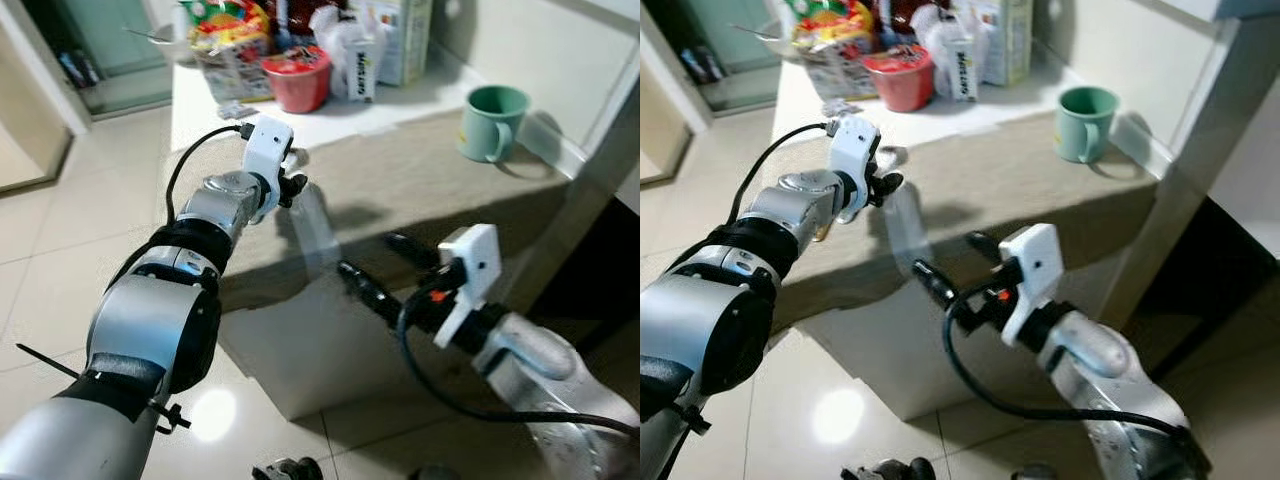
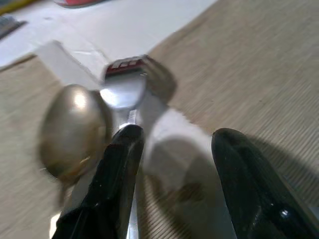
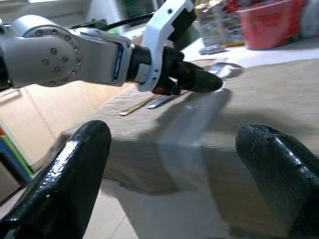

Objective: Setting the table

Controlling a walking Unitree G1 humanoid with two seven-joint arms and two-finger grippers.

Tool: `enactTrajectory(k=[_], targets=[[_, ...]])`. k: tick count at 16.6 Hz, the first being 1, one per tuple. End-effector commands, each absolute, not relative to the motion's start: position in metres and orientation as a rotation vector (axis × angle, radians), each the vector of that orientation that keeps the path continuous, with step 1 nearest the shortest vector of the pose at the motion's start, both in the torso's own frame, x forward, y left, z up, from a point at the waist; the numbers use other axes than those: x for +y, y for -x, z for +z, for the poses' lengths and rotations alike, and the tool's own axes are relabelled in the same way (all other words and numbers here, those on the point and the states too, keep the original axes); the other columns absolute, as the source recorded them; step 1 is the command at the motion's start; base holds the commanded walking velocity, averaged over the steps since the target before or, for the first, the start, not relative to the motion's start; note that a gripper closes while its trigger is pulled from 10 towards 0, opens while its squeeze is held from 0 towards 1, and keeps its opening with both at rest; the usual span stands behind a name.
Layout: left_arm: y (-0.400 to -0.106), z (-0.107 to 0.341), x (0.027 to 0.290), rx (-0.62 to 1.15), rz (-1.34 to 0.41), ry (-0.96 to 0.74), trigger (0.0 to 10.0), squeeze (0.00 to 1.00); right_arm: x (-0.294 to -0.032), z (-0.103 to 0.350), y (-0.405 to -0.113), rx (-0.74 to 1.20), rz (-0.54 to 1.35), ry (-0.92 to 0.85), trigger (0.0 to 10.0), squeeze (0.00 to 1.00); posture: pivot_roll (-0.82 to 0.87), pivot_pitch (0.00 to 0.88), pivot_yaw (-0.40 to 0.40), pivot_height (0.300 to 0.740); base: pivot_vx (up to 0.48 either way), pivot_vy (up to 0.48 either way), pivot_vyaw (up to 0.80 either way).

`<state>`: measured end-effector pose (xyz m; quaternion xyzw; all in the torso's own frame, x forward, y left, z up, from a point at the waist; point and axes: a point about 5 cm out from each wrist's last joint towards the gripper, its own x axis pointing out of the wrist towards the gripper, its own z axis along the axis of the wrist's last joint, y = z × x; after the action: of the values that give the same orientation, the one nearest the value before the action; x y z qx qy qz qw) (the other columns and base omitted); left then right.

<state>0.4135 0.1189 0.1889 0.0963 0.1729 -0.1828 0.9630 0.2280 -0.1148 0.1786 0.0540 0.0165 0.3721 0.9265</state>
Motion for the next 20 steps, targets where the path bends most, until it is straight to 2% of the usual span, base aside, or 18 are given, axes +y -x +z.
enactTrajectory(k=[1,8,14,17,20], targets=[[-0.416,0.198,0.118,0.330,-0.363,-0.189,10.0,0.00,-0.115,0.182,-0.224,0.034,0.761,-0.112,10.0,0.00,-0.33,0.135,0.165,0.740,0.000,0.000,0.00],[-0.415,0.189,0.127,0.381,-0.290,-0.190,10.0,0.00,-0.121,0.182,-0.218,0.076,0.762,-0.102,10.0,0.00,-0.32,0.147,0.141,0.740,0.000,0.000,0.00],[-0.422,0.218,0.126,0.286,-0.288,-0.192,10.0,0.00,-0.119,0.176,-0.225,0.083,0.767,-0.097,10.0,0.00,-0.28,0.107,0.130,0.740,0.000,0.000,0.00],[-0.422,0.221,0.130,0.278,-0.263,-0.199,10.0,0.00,-0.118,0.173,-0.229,0.089,0.776,-0.099,10.0,0.00,-0.26,0.085,0.109,0.740,0.000,0.000,0.00],[-0.421,0.211,0.146,0.310,-0.212,-0.233,10.0,0.00,-0.117,0.173,-0.231,0.099,0.810,-0.095,10.0,0.00,-0.24,0.078,0.095,0.740,0.000,0.000,0.00]])
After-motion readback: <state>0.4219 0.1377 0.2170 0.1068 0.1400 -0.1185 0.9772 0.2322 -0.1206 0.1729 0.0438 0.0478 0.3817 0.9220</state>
